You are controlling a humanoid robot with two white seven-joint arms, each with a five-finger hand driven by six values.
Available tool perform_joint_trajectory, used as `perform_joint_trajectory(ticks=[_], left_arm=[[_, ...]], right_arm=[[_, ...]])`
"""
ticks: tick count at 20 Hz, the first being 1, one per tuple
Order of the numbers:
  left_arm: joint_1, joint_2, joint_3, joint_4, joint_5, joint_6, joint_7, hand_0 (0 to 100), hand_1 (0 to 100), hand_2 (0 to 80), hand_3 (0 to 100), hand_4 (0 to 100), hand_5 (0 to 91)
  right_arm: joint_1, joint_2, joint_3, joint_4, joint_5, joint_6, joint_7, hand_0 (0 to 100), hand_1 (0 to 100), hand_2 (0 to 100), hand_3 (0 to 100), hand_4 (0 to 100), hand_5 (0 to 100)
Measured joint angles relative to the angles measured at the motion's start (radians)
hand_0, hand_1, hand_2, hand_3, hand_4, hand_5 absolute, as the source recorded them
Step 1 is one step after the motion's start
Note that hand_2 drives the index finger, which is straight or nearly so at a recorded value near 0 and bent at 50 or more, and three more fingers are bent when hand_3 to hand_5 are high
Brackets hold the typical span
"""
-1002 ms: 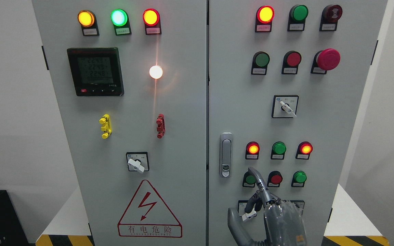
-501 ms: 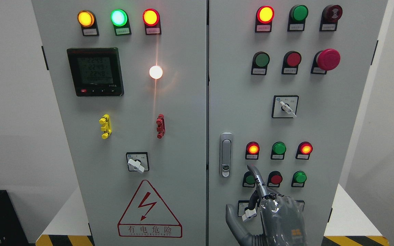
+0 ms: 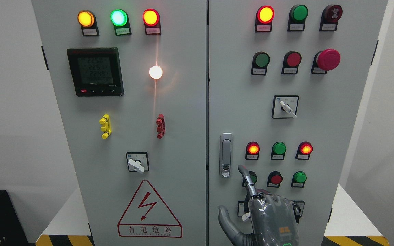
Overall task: Release door handle
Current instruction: 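Raise the right hand up toward the silver door handle, then move the right hand beside the silver handle, fingers open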
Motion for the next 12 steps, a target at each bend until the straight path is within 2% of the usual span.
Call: perform_joint_trajectory(ticks=[6,12], left_arm=[[0.000,0.000,0.000,0.000,0.000,0.000,0.000,12,56,0.0,0,0,0.0],[0.000,0.000,0.000,0.000,0.000,0.000,0.000,12,56,0.0,0,0,0.0]], right_arm=[[-0.020,0.000,0.010,0.040,0.052,0.006,0.001,42,22,0,84,89,96],[-0.045,0.000,0.018,0.080,0.080,0.044,0.008,42,21,0,85,89,97]])
